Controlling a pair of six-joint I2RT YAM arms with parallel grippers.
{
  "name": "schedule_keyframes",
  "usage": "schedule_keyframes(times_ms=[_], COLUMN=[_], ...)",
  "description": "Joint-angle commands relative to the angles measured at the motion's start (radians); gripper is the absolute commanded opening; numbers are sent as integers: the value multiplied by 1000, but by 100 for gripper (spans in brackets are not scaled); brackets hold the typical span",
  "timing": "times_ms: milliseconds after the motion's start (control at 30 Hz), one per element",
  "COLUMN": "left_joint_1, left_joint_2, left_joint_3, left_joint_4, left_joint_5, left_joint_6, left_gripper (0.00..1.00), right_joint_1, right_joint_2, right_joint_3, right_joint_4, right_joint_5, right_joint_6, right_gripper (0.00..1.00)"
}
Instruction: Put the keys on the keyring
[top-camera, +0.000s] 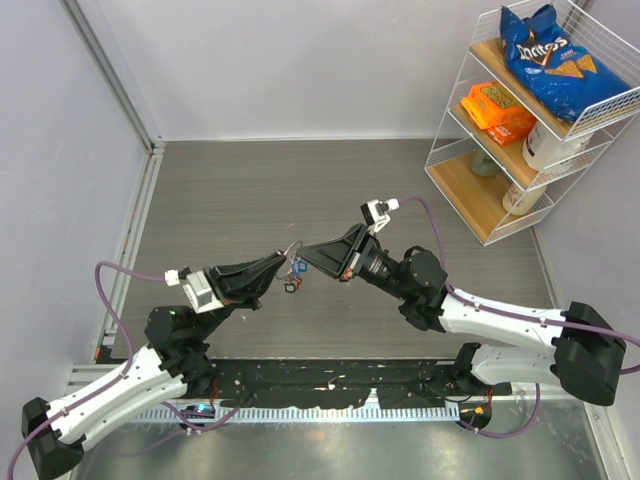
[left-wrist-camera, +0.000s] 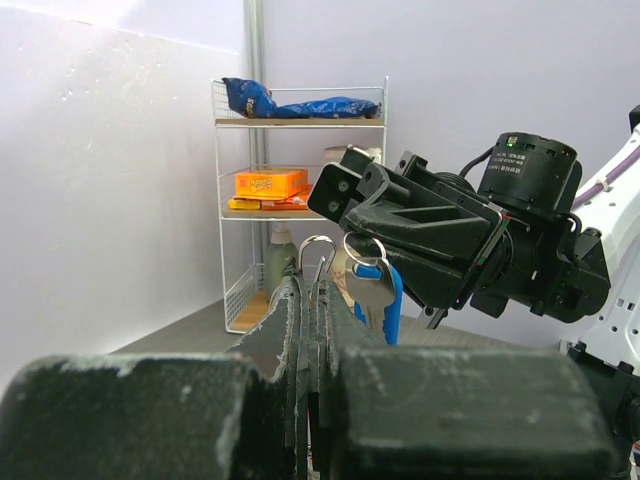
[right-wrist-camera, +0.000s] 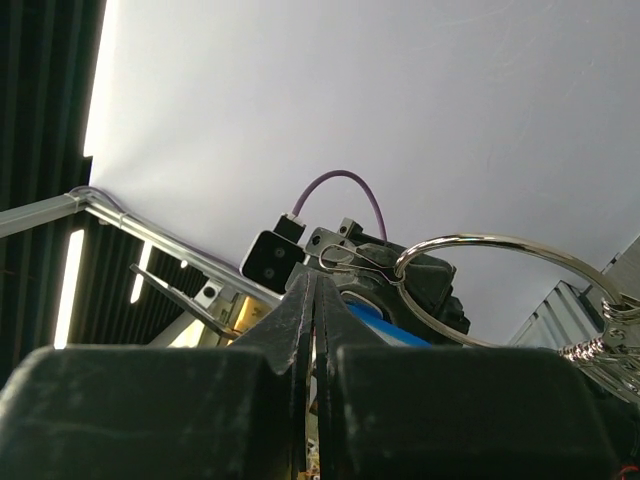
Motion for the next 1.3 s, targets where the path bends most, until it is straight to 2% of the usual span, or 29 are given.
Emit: schedule_keyframes(times_ms=[0,1267], left_joint_1=[4,4], left_joint_2=[-15,-32], left_joint_3=[6,9], left_joint_4=[98,88], left_joint_5=[-8,31], left_joint_6=[20,10], left_gripper=[0,0], right_joint_1=[18,40], right_joint_2=[23,87], right_joint_3=[33,79], right_joint_4=[78,133], right_joint_5=[24,35], right_joint_6=[14,28], right_gripper=[6,6])
